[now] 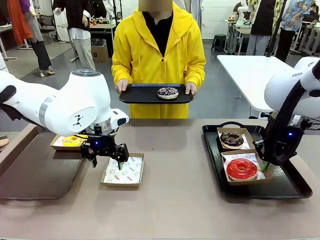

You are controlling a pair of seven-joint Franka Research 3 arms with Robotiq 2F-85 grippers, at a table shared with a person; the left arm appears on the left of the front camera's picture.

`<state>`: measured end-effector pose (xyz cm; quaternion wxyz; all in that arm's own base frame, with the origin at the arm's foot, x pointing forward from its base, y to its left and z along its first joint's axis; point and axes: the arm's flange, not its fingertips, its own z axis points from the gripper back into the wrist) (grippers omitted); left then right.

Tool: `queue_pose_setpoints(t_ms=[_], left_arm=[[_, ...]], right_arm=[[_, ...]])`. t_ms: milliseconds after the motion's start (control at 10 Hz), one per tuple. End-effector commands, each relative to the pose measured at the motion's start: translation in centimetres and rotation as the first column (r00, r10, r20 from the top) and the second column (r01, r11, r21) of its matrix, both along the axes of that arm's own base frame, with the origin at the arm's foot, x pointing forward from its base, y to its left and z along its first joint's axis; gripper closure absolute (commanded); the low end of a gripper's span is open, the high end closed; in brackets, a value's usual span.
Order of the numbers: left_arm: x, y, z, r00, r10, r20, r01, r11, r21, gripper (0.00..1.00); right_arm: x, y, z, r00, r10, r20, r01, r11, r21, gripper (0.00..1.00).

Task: Individually package the donuts and arrange them on the tray.
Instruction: Place the picked Paper togo box on the Handle tray while simultaneously picking up another Paper togo box from the table with the other hand.

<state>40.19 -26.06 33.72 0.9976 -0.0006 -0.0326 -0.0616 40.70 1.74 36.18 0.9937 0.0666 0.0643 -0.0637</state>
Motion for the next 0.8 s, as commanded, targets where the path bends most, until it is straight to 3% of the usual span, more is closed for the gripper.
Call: queue_pose_setpoints(t_ms=[0, 400, 700], left_arm=[[0.3, -0.5, 0.0, 1.000, 0.017, -0.004, -0.017, 1.000, 0.017, 0.00], [0.6, -0.5, -0.5, 1.000, 0.013, -0.020, -0.013, 1.000, 0.015, 0.00], [0.9, -0.6, -1.0, 0.999, 0.010, -0.033, -0.009, 1.000, 0.016, 0.00]], right_arm=[[1.1, -0.2, -0.5, 1.000, 0.012, -0.001, -0.012, 1.000, 0.005, 0.99], [1.8, 0.1, -1.4, 1.000, 0.008, -0.005, -0.009, 0.999, -0.042, 0.99], [2.3, 0.5, -1.8, 0.999, -0.007, 0.036, 0.011, 0.994, -0.106, 0.99]])
